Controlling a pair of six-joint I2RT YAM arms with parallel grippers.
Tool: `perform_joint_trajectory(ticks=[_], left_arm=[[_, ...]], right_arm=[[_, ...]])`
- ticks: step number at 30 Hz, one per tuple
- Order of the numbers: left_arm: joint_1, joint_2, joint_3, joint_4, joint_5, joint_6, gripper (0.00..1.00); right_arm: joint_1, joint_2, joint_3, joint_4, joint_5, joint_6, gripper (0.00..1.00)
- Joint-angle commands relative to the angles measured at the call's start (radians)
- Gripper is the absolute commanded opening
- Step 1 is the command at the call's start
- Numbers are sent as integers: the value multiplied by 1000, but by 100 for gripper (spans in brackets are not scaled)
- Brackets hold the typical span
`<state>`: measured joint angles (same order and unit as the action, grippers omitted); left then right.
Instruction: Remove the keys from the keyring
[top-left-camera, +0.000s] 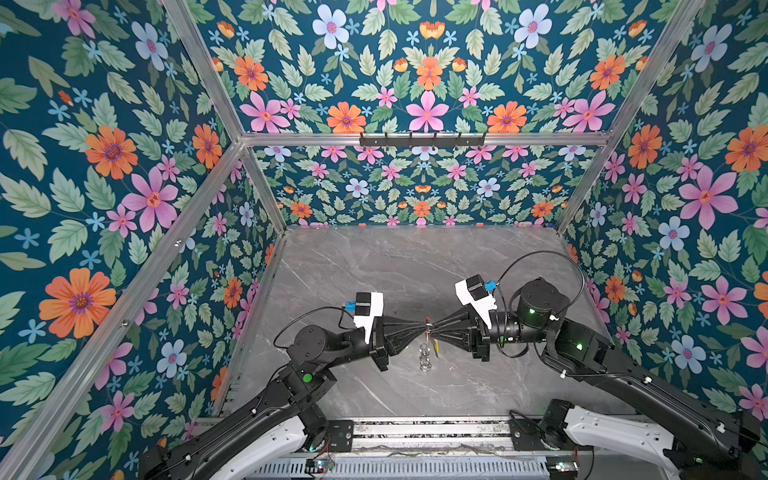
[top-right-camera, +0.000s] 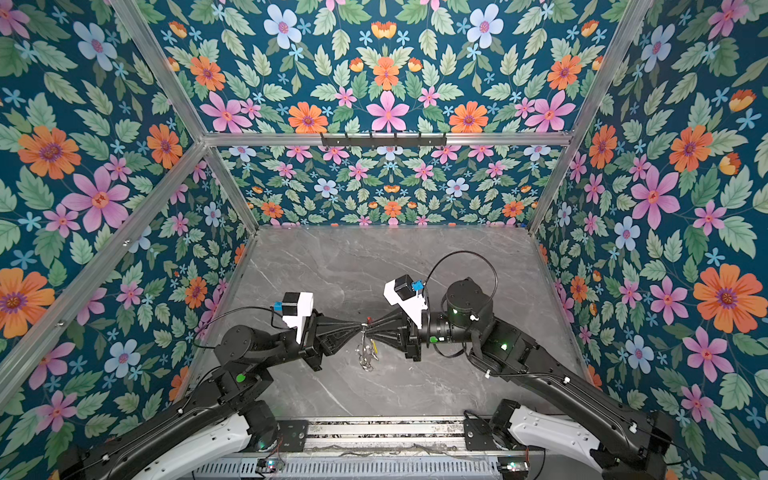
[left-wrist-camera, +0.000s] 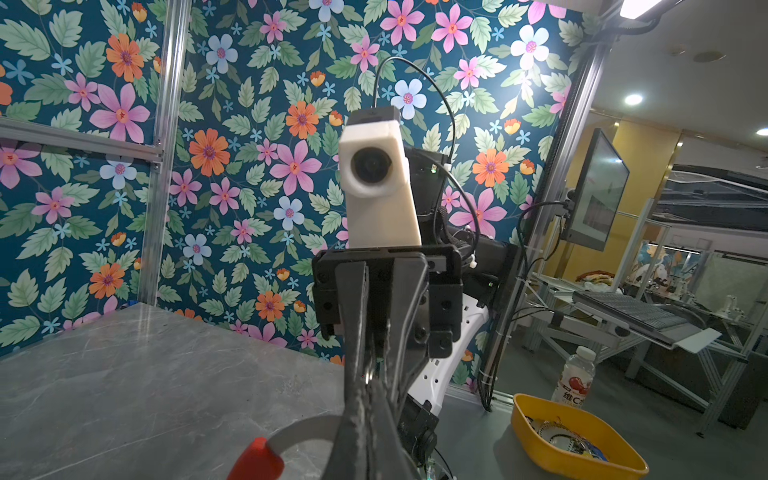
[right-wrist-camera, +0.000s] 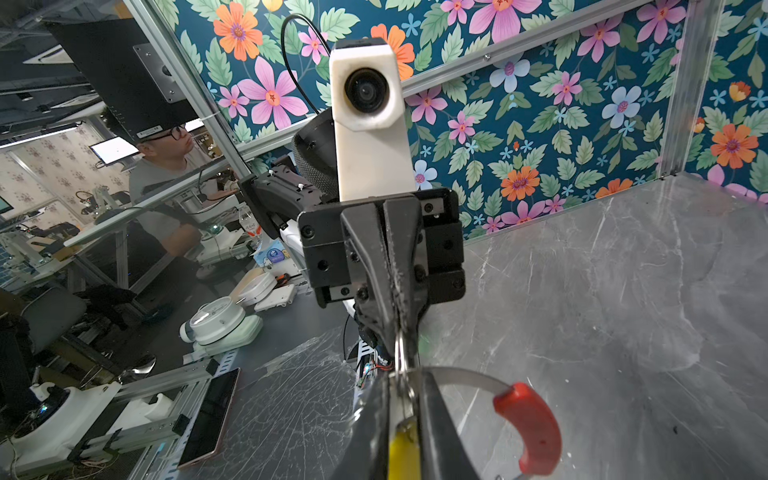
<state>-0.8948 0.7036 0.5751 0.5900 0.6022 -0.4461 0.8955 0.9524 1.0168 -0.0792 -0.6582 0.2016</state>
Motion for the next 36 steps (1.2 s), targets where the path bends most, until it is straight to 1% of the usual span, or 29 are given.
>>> perform_joint_trajectory(ticks=[1,4,8,11,14,15,18,23,27,32,36], left_arm=[[0,0,-1,39,-16,-3,0],[0,3,0,39,-13,-6,0],[0,2,5,30,-17,-8,0],[0,1,17,-9,-32,-14,0],[0,-7,39,-102,-35,-12,30],[0,-14,50,-149,-40,-6,35],[0,-24,90,-309,-37,20,43],[0,32,200,-538,36,62,45],[0,102,292,-692,65,109,43],[0,161,355,-772,130,143,40],[0,192,375,-788,176,154,37]], right_arm=[[2,0,2,28,-11,4,14],[1,2,5,26,-11,5,10],[2,3,8,10,-4,5,0],[1,7,23,-36,5,2,0],[2,11,63,-157,36,-27,0],[2,12,79,-209,45,-42,0],[2,21,128,-347,67,-84,0],[1,82,231,-571,100,-154,0],[1,133,296,-684,95,-192,0],[2,165,338,-751,83,-218,0],[2,172,353,-761,92,-224,0]])
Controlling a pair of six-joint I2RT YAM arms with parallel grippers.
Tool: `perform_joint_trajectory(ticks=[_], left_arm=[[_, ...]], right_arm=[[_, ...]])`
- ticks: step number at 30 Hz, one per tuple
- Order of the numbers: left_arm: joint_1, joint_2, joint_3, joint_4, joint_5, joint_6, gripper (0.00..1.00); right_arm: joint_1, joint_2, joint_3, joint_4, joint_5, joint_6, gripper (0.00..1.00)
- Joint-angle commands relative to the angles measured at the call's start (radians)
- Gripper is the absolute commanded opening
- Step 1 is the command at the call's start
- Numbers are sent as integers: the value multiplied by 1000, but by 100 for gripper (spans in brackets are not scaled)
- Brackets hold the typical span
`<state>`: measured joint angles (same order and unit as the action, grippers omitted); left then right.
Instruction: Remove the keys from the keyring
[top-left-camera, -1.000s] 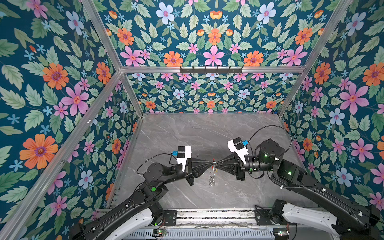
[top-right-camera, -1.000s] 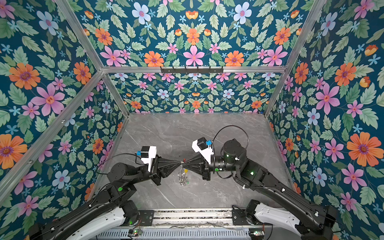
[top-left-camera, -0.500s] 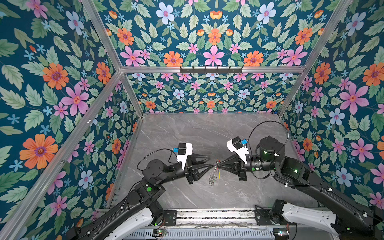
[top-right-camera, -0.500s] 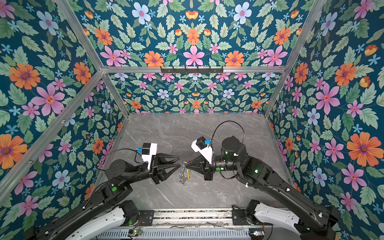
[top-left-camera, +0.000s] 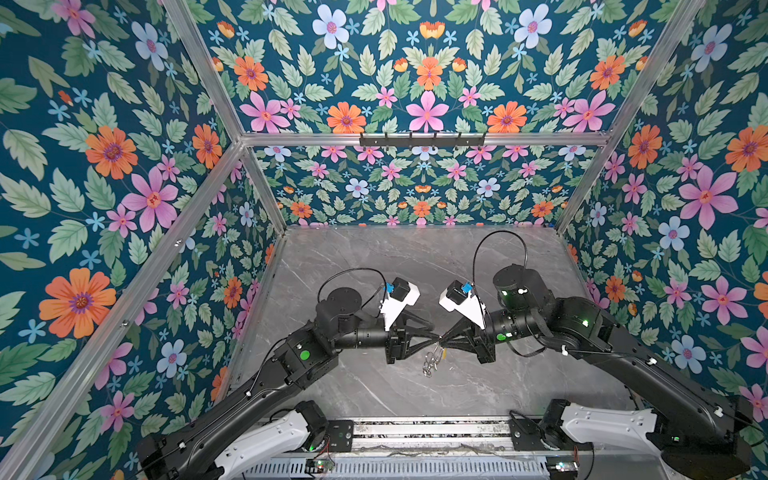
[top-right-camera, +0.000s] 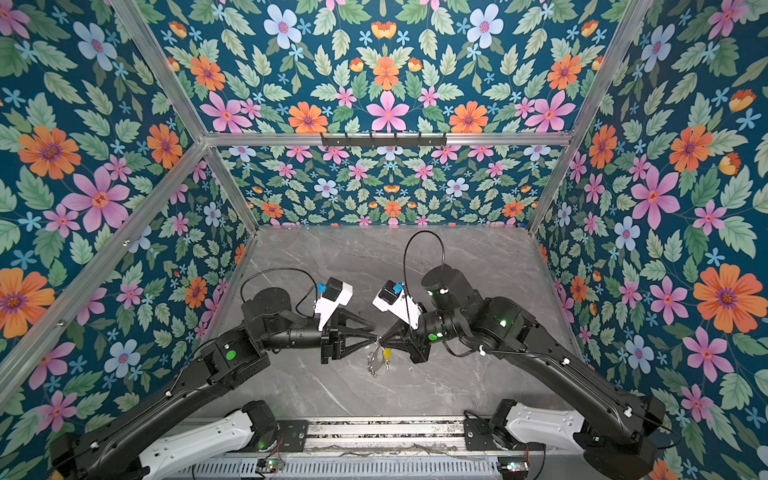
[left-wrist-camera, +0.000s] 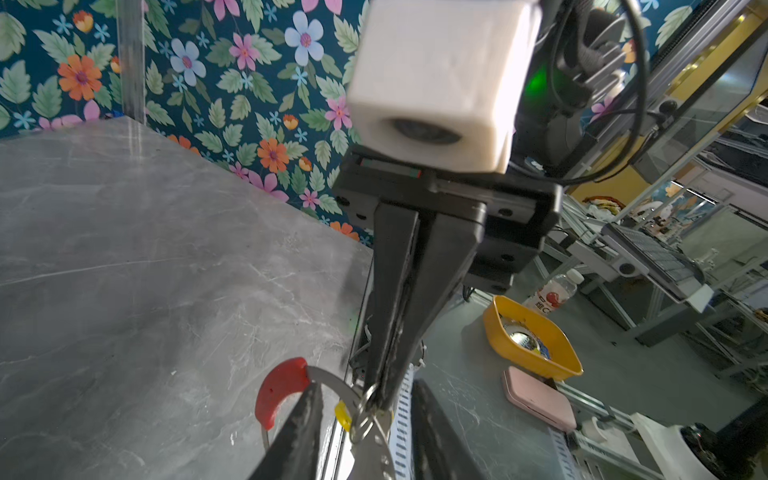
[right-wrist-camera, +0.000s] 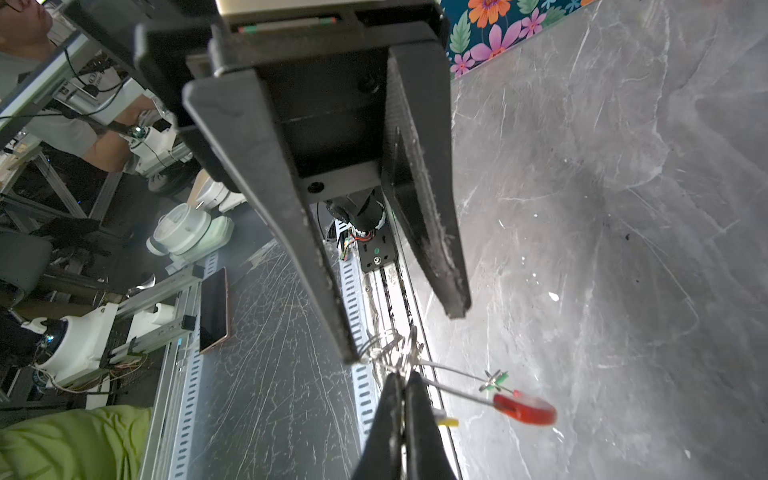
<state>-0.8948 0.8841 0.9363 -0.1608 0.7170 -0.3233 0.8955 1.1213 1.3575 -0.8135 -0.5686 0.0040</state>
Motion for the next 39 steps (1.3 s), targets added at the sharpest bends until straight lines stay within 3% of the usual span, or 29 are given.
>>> perform_joint_trajectory(ticks=[1,5,11,20,25,31,35,39], left_arm=[[0,17,16,-39,65,33,37],[0,34,23,-45,87,38,36],[0,40,25,-25,116,39,19],[0,65,37,-18,145,35,15],[0,70,35,-8,152,35,2],[0,47,7,35,113,30,0],[0,-20,-44,137,41,16,0],[0,-92,-113,263,-39,0,0]], right_arm=[[1,4,14,-28,3,-30,0],[1,9,24,-35,9,-32,0],[1,15,28,-41,25,-36,0],[1,25,29,-39,46,-36,0],[2,30,33,-32,57,-31,0],[2,22,27,18,81,-8,0],[5,-32,-25,131,124,25,36],[28,-154,-156,355,224,61,47]])
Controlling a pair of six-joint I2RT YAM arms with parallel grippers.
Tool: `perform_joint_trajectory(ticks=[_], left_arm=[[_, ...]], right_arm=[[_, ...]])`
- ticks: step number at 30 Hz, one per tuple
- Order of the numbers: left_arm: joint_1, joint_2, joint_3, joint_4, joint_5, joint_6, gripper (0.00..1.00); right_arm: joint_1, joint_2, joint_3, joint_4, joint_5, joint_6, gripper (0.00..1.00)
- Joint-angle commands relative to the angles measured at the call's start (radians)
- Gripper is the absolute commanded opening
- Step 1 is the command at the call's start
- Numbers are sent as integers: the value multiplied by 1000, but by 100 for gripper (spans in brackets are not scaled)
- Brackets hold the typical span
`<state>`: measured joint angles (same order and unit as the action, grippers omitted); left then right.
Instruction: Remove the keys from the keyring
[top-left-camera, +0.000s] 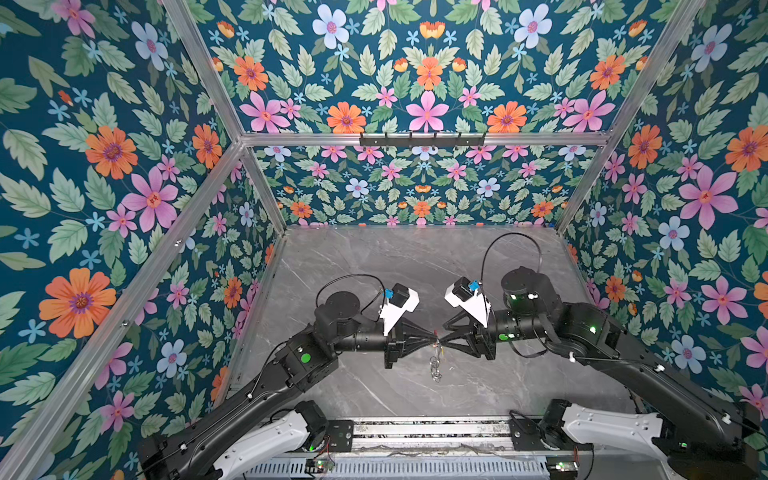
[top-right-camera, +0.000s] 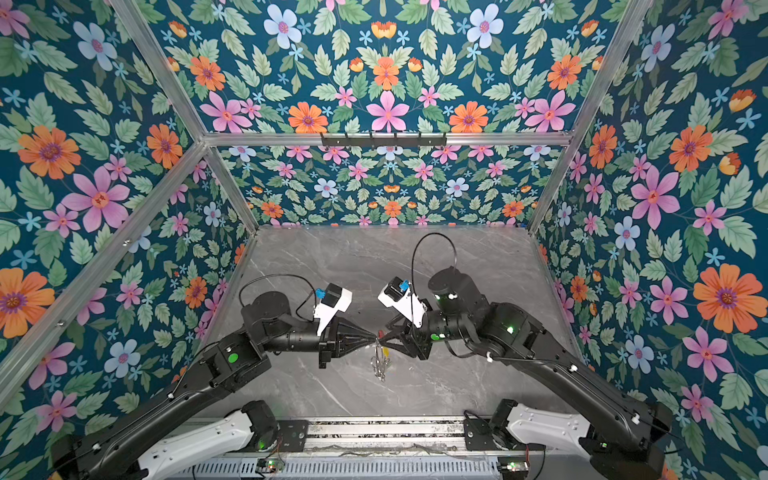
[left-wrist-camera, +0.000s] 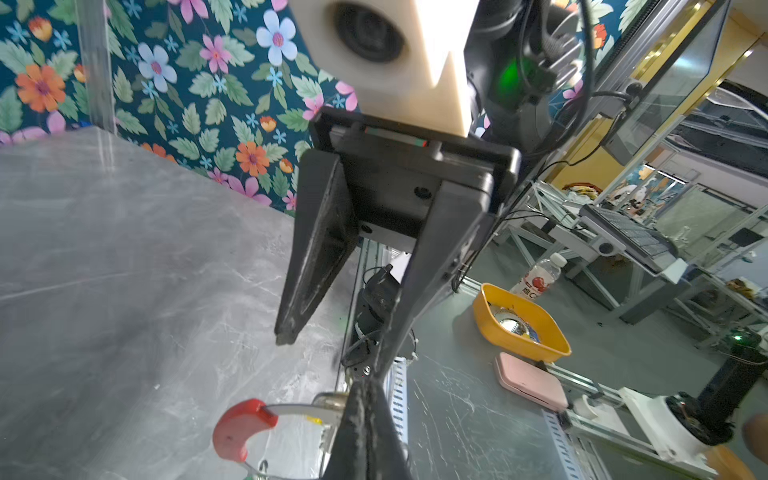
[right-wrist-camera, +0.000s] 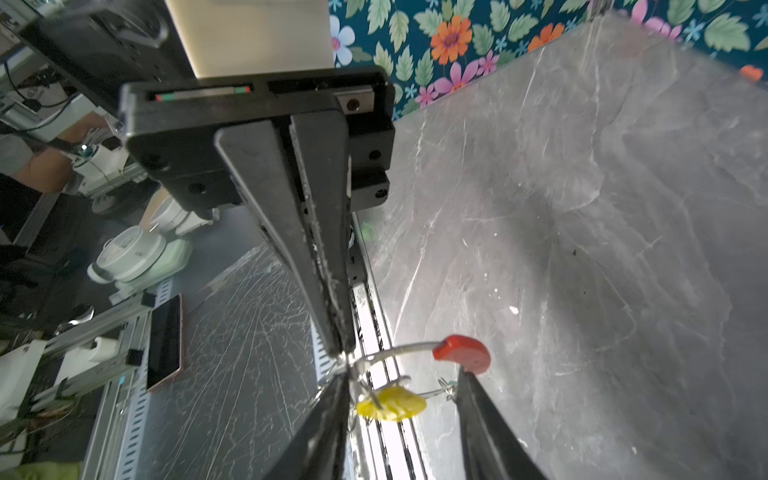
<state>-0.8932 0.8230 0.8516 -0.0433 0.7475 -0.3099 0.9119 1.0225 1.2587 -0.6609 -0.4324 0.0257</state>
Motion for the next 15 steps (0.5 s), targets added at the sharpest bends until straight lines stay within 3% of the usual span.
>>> perform_joint_trajectory(ticks=[1,9,15], left_arm=[[-1,-47,-47,176,-91,-16,0],[-1,-141,-164,369,-250,-46,0],[-1,-147,-191,431,-264,-70,0]], right_arm=[[16,-93,-105,276,111,56,49],[38,-213,-340,634,137,167,52],[57,-193,-380,698,156,186,52]])
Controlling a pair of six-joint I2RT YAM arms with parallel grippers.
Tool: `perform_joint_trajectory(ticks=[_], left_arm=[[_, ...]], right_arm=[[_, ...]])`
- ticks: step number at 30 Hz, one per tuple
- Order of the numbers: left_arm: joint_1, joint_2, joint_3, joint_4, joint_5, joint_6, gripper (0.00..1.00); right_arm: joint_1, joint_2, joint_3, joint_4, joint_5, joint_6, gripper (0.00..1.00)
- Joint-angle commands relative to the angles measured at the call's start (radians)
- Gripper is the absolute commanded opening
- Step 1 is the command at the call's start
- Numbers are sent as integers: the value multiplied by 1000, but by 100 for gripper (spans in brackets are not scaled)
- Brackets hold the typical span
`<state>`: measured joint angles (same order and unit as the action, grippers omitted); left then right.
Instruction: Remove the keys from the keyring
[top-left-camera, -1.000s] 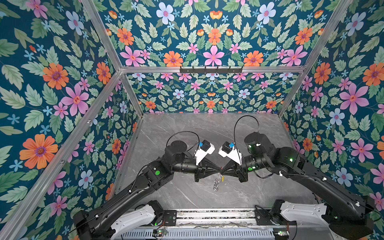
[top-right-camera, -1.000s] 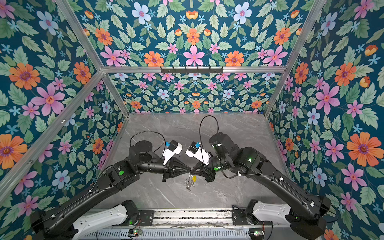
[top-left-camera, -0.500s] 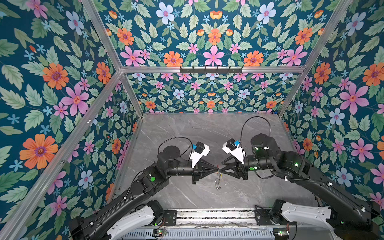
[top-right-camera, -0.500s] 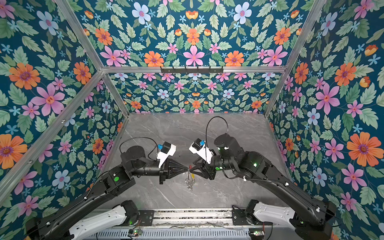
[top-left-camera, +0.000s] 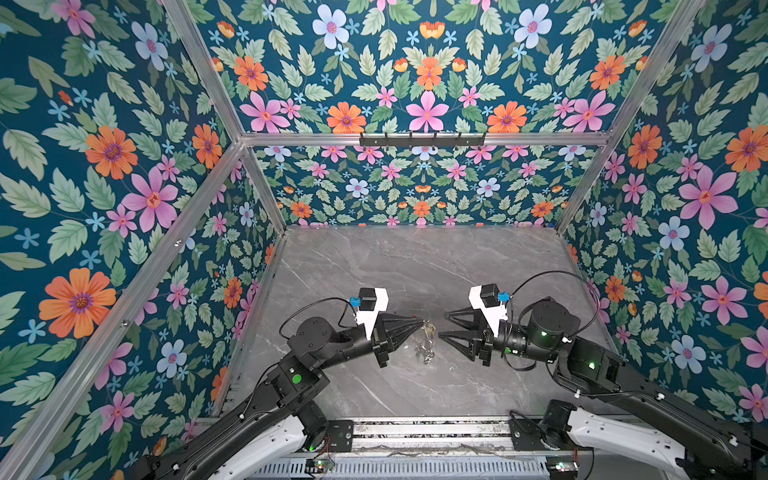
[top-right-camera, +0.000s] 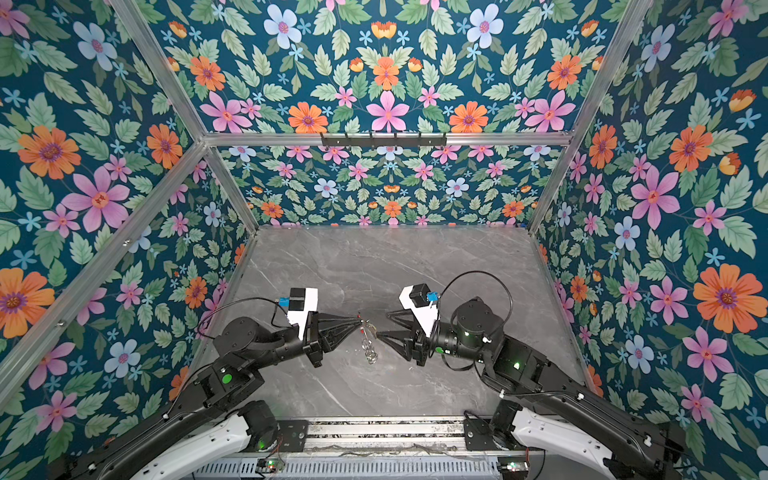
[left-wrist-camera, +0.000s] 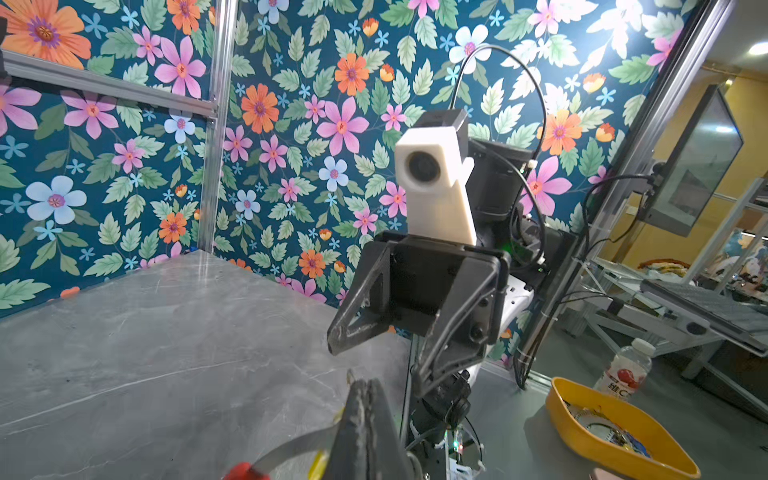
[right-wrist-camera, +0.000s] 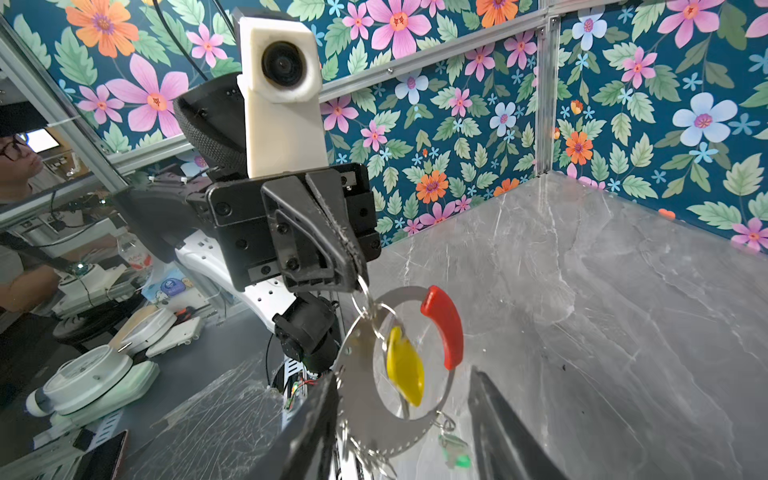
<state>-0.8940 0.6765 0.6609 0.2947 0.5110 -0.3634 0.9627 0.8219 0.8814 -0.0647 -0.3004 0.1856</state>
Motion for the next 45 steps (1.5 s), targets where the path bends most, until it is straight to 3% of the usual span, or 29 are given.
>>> perform_joint_trajectory(ticks=[1,20,28,38,45], left_arm=[[0,3,-2,96,-28,-19,0],[0,-2,-27,151,-14,-56,0],[0,-6,-33,155,-19,-60,0],[0,-19,-52,185,-50,-78,0],[0,-40,-69,209,-71,-74,0]], right_arm=[[8,12,-4,107,19,26,52],[30,103,19,94,30,19,50],[31,117,42,64,33,-1,37],[38,122,48,39,24,-15,0],[45,132,57,9,-22,-31,0]])
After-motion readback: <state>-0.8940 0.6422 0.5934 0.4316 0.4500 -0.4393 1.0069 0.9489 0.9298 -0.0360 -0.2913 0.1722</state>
